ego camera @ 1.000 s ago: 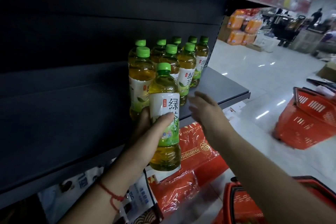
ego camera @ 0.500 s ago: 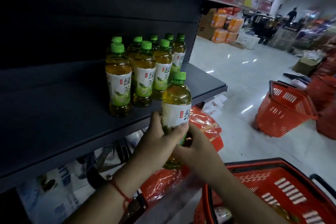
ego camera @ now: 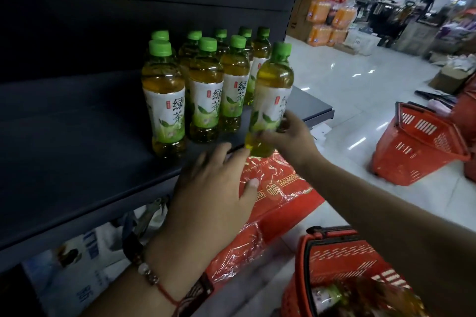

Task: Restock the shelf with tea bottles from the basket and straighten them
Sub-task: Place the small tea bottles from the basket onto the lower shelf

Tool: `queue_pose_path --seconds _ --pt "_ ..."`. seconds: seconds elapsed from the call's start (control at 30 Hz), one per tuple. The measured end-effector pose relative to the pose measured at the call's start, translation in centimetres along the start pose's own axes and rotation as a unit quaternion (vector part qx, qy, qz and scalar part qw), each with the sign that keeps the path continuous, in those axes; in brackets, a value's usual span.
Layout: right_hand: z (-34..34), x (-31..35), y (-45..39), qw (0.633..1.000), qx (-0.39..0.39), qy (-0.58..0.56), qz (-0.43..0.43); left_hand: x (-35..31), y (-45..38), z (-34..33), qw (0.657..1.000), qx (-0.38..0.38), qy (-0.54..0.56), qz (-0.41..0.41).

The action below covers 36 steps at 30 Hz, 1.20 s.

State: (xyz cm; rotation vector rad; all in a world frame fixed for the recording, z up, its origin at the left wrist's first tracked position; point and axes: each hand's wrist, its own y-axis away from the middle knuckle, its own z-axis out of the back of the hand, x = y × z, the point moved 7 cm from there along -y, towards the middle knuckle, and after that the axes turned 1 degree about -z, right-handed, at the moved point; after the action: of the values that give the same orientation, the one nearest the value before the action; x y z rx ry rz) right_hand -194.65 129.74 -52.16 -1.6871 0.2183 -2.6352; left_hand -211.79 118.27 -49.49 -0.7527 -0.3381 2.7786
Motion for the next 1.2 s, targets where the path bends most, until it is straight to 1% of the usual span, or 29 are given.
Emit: queue_pose_path --seconds 0.1,0.2,0.3,0.43,0.53,0.63,0.73,0.87,0.97,1.03,1.1,1.2 --pt "0.1 0.0 -3.5 0.999 -0.045 -0.031 -0.003 0.5 -0.4 -0.6 1.000 0.008 -0.017 0.007" --pt "-0.6 -1.2 -6.7 0.998 -0.056 -0.023 -0.002 1.0 -1.1 -1.6 0.999 0.027 -0.040 0.007" --pt "-1.8 -2.6 -8.9 0.998 -0.062 -0.004 -0.021 1.6 -1.7 -2.6 0.998 0.045 -0.044 0.020" --pt "-3.2 -2.6 -11.1 0.999 -0.034 0.028 -0.025 2.2 -2.1 -3.3 0.998 0.050 -0.045 0.021" --pt "-3.5 -3.0 -12.0 0.998 -0.027 0.043 -0.028 2.3 -2.0 -3.7 0.998 0.052 -0.044 0.019" --pt "-3.6 -2.8 -11.9 0.998 -0.015 0.054 -0.029 2.1 -2.1 -4.2 0.997 0.053 -0.048 0.005" --pt "-3.1 -2.2 -11.0 0.994 -0.003 0.103 -0.028 1.8 -2.3 -4.8 0.996 0.061 -0.058 -0.006" --pt "-0.9 -1.7 -5.8 0.984 0.010 0.179 -0.022 0.3 -2.2 -5.7 0.995 0.074 -0.068 -0.027" --pt "1.6 -3.2 1.2 0.951 0.051 0.305 -0.003 -2.1 -1.3 -6.4 0.991 0.090 -0.067 -0.072" --pt "4.0 -5.3 6.0 0.930 0.066 0.361 0.004 -4.1 -0.5 -6.9 0.986 0.093 -0.078 -0.112" --pt "7.2 -8.7 11.1 0.911 0.076 0.402 -0.047 -6.5 0.4 -8.1 0.980 0.108 -0.081 -0.143" --pt "11.6 -14.2 19.3 0.878 0.094 0.440 -0.162 -10.4 2.3 -11.1 0.964 0.161 -0.086 -0.195"
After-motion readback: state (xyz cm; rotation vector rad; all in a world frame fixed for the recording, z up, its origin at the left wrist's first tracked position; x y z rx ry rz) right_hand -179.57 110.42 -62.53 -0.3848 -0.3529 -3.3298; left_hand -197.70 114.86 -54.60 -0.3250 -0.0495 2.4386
